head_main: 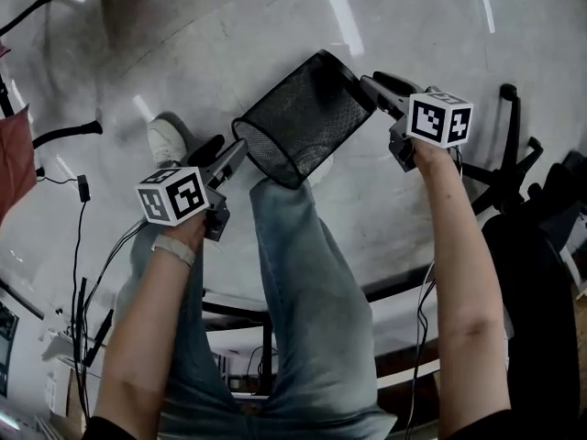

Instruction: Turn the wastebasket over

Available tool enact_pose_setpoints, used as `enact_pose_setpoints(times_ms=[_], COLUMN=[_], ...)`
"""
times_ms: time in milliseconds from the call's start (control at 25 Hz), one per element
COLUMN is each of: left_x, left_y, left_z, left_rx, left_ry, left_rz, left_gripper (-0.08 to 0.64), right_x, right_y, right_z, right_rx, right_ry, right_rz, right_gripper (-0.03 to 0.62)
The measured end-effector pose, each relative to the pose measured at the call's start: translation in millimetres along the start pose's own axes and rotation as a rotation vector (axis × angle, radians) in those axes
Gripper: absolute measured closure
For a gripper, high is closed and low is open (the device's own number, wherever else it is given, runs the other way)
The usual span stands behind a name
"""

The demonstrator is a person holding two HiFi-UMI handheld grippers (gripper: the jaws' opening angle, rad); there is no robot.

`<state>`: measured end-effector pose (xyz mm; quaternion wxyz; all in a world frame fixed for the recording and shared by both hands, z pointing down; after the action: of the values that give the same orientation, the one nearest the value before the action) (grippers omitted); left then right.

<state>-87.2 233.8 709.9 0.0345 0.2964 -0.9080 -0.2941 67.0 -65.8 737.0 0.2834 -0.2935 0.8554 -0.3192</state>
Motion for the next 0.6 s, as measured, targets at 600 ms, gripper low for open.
enact_pose_setpoints(times_ms=[600], left_x=[-59.9], left_y=[-10.6], left_z=[-55.3], left_rx=[-0.201], left_ry=[-0.042], left_rz=[0.282], left_gripper=[0.361], right_x=[4.8], right_y=[21.2], right_z=[-38.0], right_rx=[0.042], right_ry=[0.148], right_rz=[0.139], right_gripper=[0.442])
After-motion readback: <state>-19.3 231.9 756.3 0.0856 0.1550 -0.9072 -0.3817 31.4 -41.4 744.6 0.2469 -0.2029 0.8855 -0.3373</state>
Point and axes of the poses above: the fingertips, and each gripper's own axes: z backward along the fingers, y to its left, x out of its top, the point moved 5 cm from there along z, backward along the fingers, and after that the axes turned 9 degrees about x, right-handed, at the moved point
